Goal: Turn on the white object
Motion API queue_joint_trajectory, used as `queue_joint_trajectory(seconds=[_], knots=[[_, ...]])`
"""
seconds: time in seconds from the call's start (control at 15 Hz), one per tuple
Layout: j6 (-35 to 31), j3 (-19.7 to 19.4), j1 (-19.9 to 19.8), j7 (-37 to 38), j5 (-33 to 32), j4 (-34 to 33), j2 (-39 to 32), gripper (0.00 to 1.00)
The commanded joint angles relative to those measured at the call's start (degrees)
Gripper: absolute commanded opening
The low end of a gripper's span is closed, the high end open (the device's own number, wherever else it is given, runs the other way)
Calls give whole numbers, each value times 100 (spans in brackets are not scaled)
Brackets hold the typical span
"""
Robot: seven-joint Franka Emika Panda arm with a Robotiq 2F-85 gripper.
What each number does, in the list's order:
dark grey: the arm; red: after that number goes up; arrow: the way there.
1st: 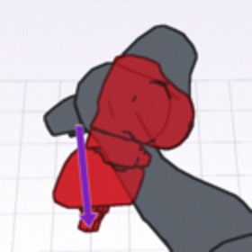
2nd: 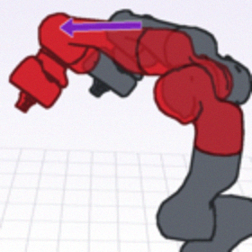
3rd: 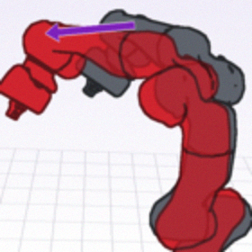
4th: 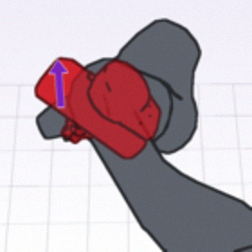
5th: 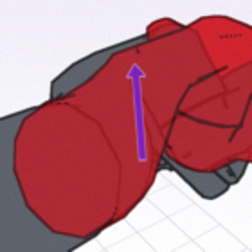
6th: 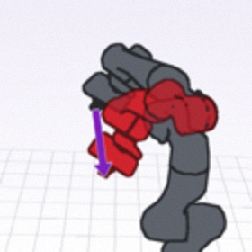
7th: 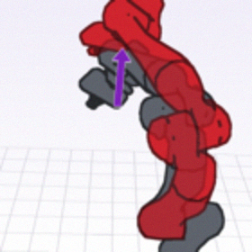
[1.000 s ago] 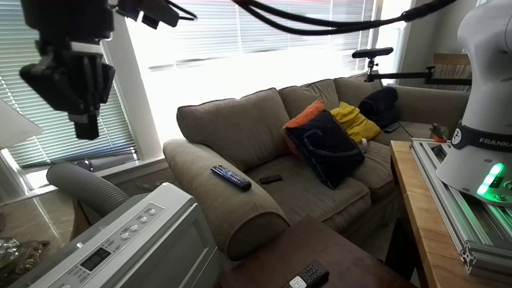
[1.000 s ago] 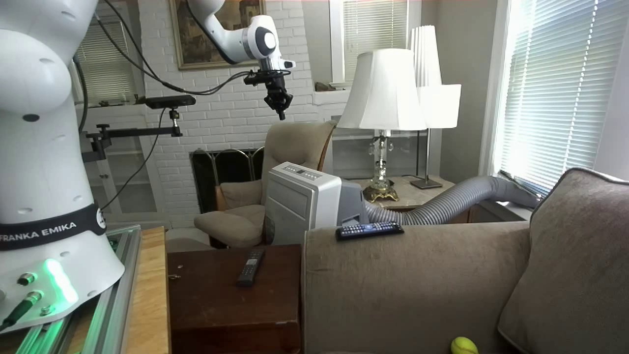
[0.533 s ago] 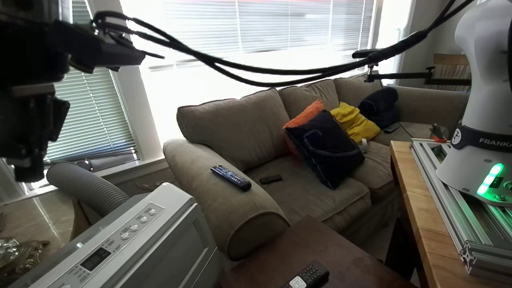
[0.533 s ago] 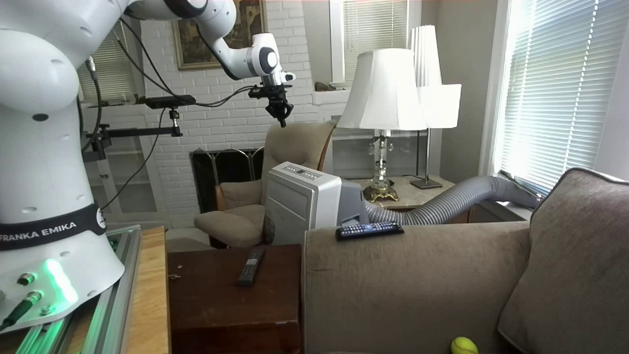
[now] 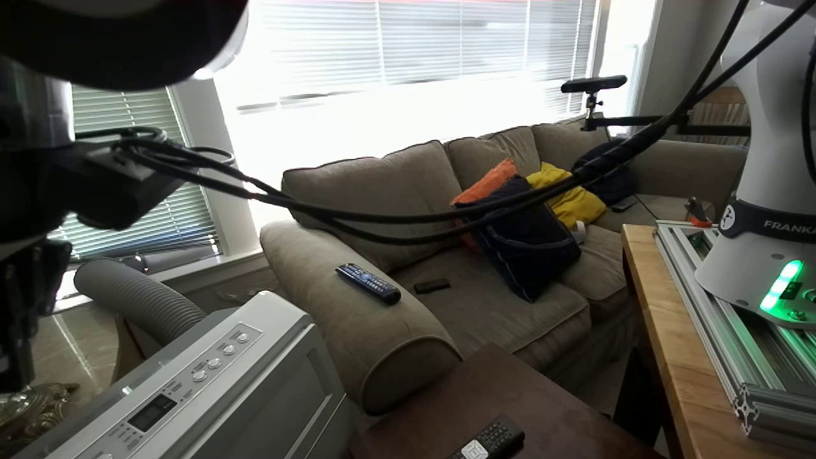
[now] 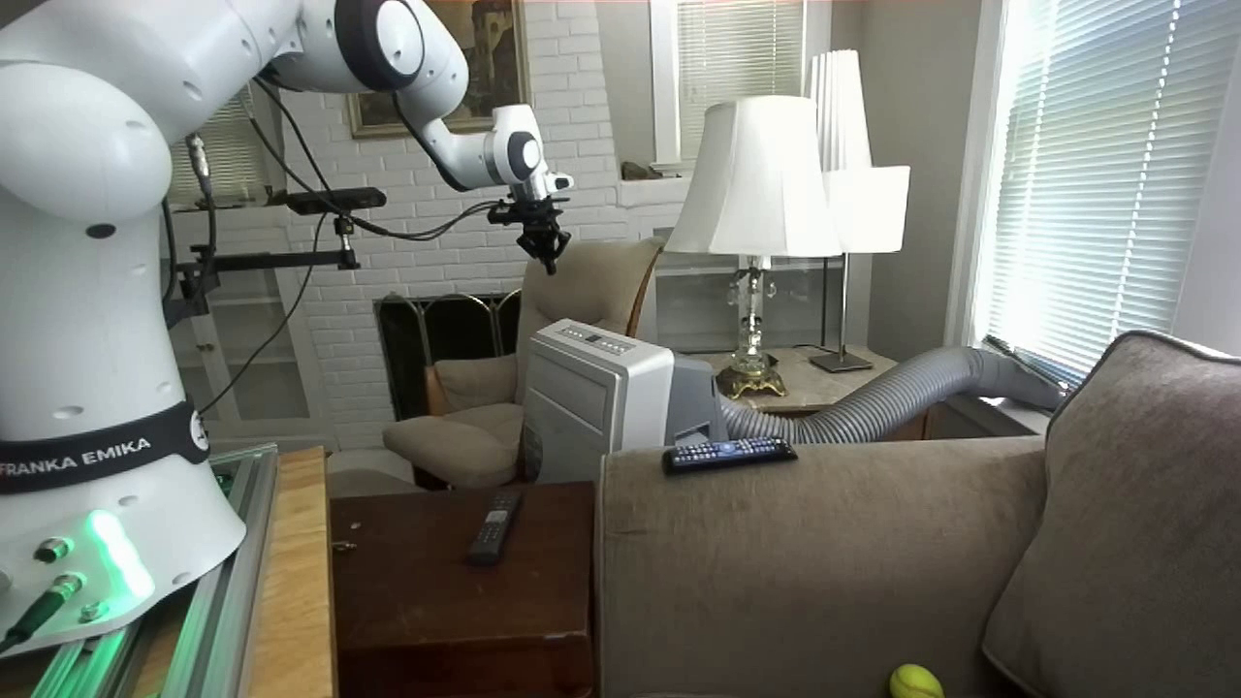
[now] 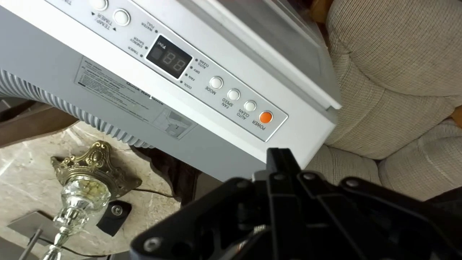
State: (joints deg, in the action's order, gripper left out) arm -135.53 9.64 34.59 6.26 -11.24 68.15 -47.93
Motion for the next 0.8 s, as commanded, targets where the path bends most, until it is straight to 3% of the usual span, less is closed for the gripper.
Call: queue_joint_trajectory(seconds=[0.0,0.73], knots=[[-158,-235,253,17,-166,-632,-547,0],[-459,-696,661,62,-106,-1787,-1737,0]])
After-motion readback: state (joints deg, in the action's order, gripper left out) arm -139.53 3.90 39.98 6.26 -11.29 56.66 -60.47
